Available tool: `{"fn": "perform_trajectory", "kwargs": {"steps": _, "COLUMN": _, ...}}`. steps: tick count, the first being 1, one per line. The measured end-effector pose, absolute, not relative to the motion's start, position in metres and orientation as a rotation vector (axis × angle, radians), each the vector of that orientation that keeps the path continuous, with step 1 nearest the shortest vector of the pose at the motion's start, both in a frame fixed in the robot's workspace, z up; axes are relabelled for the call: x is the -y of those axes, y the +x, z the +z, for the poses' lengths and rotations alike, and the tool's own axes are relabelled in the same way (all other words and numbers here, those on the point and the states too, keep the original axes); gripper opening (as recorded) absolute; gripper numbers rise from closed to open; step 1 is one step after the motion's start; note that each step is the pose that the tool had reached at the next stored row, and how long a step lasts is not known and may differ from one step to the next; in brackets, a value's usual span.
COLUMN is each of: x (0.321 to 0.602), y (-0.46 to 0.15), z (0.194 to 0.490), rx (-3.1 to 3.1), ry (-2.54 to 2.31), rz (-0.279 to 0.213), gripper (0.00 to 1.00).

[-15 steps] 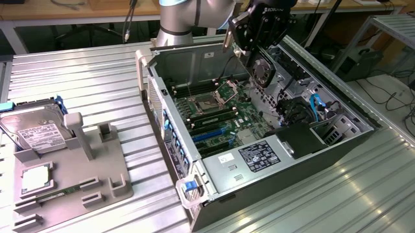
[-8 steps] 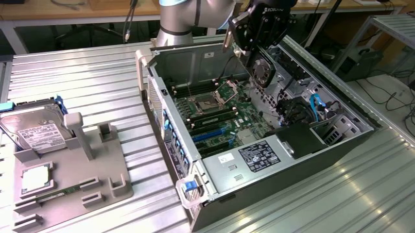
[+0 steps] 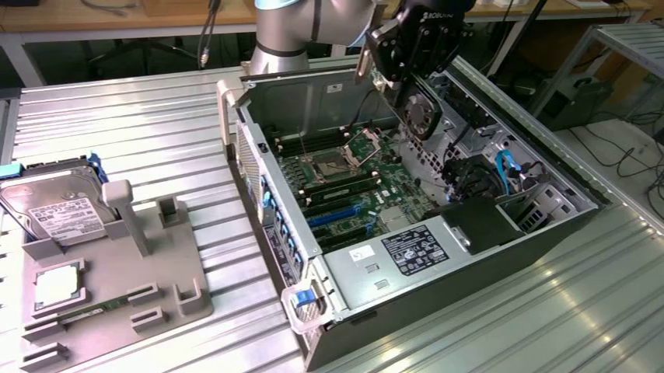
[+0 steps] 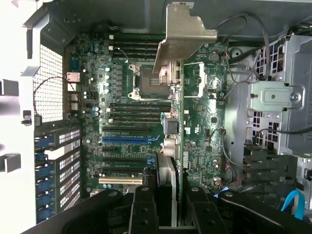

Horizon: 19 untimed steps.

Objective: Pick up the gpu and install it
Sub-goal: 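Insert the gpu into the slot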

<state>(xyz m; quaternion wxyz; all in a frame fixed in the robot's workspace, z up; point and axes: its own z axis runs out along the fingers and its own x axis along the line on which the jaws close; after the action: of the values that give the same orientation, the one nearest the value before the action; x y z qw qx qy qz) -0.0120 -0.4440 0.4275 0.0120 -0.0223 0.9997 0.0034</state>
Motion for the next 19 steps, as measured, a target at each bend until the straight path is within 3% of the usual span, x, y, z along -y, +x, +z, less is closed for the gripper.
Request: {"fn": "perform_trajectory", "kwargs": {"steps": 19, "x": 0.444, "y": -0.0119, "z": 0.4274, "rx": -3.049, "ry": -0.657, "rz": 0.018, "gripper": 0.28}}
